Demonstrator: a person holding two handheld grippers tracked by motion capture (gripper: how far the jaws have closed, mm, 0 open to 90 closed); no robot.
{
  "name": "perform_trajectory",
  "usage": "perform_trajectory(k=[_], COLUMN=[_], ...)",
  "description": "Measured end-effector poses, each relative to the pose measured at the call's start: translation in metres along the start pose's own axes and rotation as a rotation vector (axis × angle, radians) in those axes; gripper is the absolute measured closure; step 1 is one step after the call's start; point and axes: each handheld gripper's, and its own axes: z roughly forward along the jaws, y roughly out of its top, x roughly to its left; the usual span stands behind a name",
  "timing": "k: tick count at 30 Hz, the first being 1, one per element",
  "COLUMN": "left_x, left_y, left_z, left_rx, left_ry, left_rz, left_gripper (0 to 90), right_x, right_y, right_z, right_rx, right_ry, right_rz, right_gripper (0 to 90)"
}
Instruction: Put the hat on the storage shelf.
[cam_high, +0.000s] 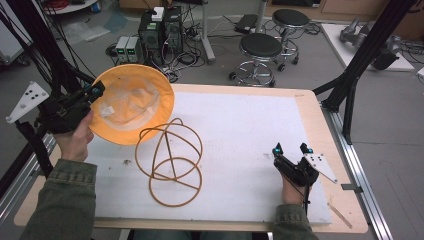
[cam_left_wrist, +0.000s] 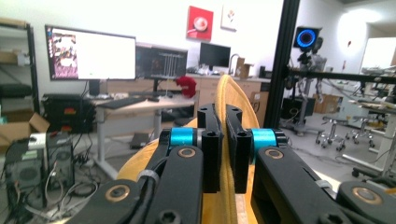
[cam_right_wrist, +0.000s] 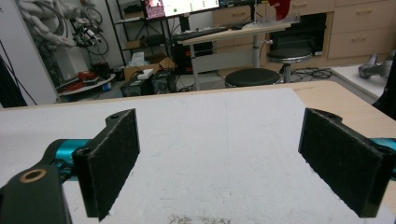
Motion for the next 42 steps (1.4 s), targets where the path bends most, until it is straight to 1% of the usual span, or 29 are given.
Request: perform_trajectory(k=[3, 5, 6, 7, 8, 9, 10, 11, 12, 14, 15, 16, 17, 18, 19, 20, 21, 26, 27, 28, 32, 33, 34, 35, 36, 37, 38, 40, 42], left_x=[-0.003, -0.008, -0.010, -0.010, -0.013, -0.014, -0.016, -0.016, -0.018, -0.024, -0.024, -0.028, -0.028, -0.031, -0.033, -0.038, -0.040, -0.052, -0.052, -0.057, -0.067, -0.067, -0.070, -0.074, -0.076, -0.076, -0.080, -0.082, -0.083], left_y=[0.002, 0.004, 0.004, 0.004, 0.005, 0.005, 0.005, 0.005, 0.005, 0.008, 0.008, 0.011, 0.011, 0.013, 0.014, 0.016, 0.017, 0.020, 0.020, 0.023, 0.026, 0.026, 0.026, 0.025, 0.024, 0.024, 0.022, 0.020, 0.018], left_z=[0.000, 0.002, 0.002, 0.002, 0.004, 0.004, 0.004, 0.004, 0.004, 0.002, 0.002, 0.001, 0.001, 0.001, 0.001, 0.000, 0.000, -0.003, -0.003, -0.004, -0.005, -0.005, -0.005, -0.006, -0.006, -0.006, -0.005, -0.004, -0.002], left_rx=[-0.012, -0.027, -0.026, -0.026, -0.023, -0.022, -0.028, -0.028, -0.033, -0.052, -0.052, -0.062, -0.062, -0.066, -0.066, -0.070, -0.075, -0.093, -0.093, -0.095, -0.090, -0.090, -0.091, -0.092, -0.094, -0.094, -0.090, -0.074, -0.065], left_ry=[-0.012, -0.033, -0.042, -0.042, -0.058, -0.065, -0.075, -0.075, -0.083, -0.113, -0.113, -0.132, -0.132, -0.149, -0.153, -0.163, -0.173, -0.221, -0.221, -0.247, -0.293, -0.293, -0.310, -0.348, -0.375, -0.375, -0.407, -0.420, -0.442], left_rz=[0.000, 0.006, 0.009, 0.009, 0.014, 0.017, 0.018, 0.018, 0.018, 0.021, 0.021, 0.023, 0.023, 0.022, 0.025, 0.037, 0.035, 0.054, 0.054, 0.072, 0.109, 0.109, 0.115, 0.121, 0.116, 0.116, 0.121, 0.126, 0.117], left_gripper=[86.7, 86.7, 86.7, 86.6, 86.6, 86.6, 86.6, 86.6, 86.6, 86.6, 86.6, 86.6, 86.6, 86.6, 86.6, 86.6, 86.6, 86.6, 86.6, 86.5, 86.5, 86.6, 86.5, 86.5, 86.5, 86.5, 86.5, 86.5, 86.5], right_x=[0.000, 0.000, 0.000, 0.000, 0.000, 0.000, 0.000, 0.001, 0.000, 0.000, 0.000, 0.000, 0.000, 0.000, 0.000, 0.000, 0.000, 0.000, 0.000, 0.000, 0.000, 0.000, 0.000, 0.000, 0.000, 0.000, 0.000, 0.000, 0.000], right_y=[0.000, 0.000, 0.000, 0.000, 0.000, 0.000, 0.000, 0.000, 0.000, 0.000, 0.000, 0.000, 0.000, 0.000, 0.000, 0.000, 0.000, 0.000, 0.000, 0.000, 0.000, 0.000, 0.000, 0.000, 0.000, 0.000, 0.000, 0.000, 0.000], right_z=[-0.001, 0.000, 0.000, 0.000, 0.000, 0.000, 0.000, -0.001, -0.001, -0.001, 0.000, 0.000, 0.000, 0.000, 0.000, 0.000, 0.000, -0.001, -0.001, -0.001, -0.001, -0.001, -0.001, -0.001, -0.001, -0.001, -0.001, -0.001, -0.001], right_rx=[0.000, 0.001, -0.001, -0.001, -0.001, -0.001, 0.001, 0.000, -0.003, -0.002, 0.000, -0.001, 0.001, 0.001, 0.001, -0.003, -0.008, -0.012, -0.012, -0.014, -0.013, -0.013, -0.014, -0.014, -0.014, -0.013, -0.013, -0.013, -0.013], right_ry=[0.003, 0.004, 0.005, 0.005, 0.002, -0.001, 0.000, 0.000, -0.001, -0.002, 0.000, -0.002, -0.004, -0.007, -0.007, -0.011, -0.011, -0.016, -0.016, -0.015, -0.018, -0.018, -0.018, -0.018, -0.017, -0.017, -0.017, -0.015, -0.013], right_rz=[0.002, -0.001, -0.005, -0.005, -0.003, -0.002, 0.001, 0.007, 0.003, -0.002, -0.002, -0.003, -0.002, -0.005, -0.005, 0.005, 0.001, 0.001, 0.001, 0.002, -0.002, -0.002, -0.006, -0.005, -0.006, -0.006, -0.006, -0.006, -0.007], right_gripper=[11.4, 11.4, 11.4, 11.4, 11.4, 11.4, 11.4, 11.4, 11.4, 11.4, 11.4, 11.4, 11.4, 11.4, 11.4, 11.4, 11.4, 11.4, 11.4, 11.4, 11.4, 11.4, 11.4, 11.4, 11.4, 11.4, 11.4, 11.4, 11.4])
